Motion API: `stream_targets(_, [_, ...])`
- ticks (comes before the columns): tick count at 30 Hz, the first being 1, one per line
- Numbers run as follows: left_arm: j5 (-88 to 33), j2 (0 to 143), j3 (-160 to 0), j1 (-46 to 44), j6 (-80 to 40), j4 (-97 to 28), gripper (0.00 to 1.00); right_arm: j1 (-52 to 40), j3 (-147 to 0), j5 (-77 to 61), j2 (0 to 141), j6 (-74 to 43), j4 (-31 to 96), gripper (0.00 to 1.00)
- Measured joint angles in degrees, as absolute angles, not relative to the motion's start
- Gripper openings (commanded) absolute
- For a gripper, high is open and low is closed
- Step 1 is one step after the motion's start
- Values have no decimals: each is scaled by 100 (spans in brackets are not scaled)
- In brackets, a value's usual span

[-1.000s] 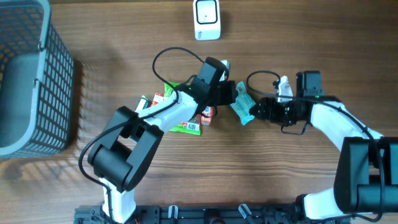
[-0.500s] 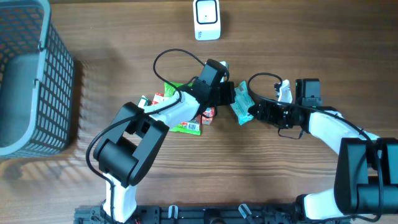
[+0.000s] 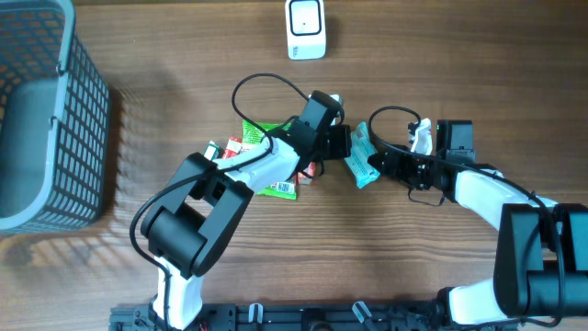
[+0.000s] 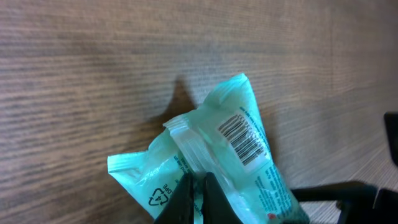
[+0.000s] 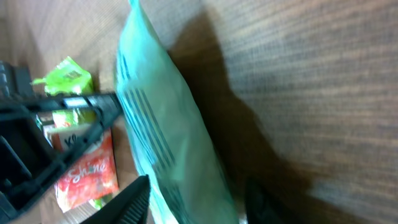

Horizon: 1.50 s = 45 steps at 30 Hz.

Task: Scan the item barcode

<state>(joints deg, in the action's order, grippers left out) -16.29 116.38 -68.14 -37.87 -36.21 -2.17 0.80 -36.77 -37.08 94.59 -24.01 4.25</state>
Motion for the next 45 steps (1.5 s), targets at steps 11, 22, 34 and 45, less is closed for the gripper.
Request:
stream_targets(11, [-1570, 11638, -6862, -4012, -3588, -757, 4, 80, -3647, -3699, 9459, -2399, 102, 46])
stream_targets(22, [-1570, 11649, -6862, -4110, -3588, -766, 4, 80, -3393, -3686, 9448, -2246, 89, 22])
stream_targets(34, [-1590, 11598, -6862, -4080, -3452, -731, 4, 102, -3760, -3811, 9312, -941, 1243, 7])
stream_targets(45, [-1590, 9365, -6921, -2998, -3369, -1308, 4, 91, -4729, -3811, 9063, 659, 2943, 4])
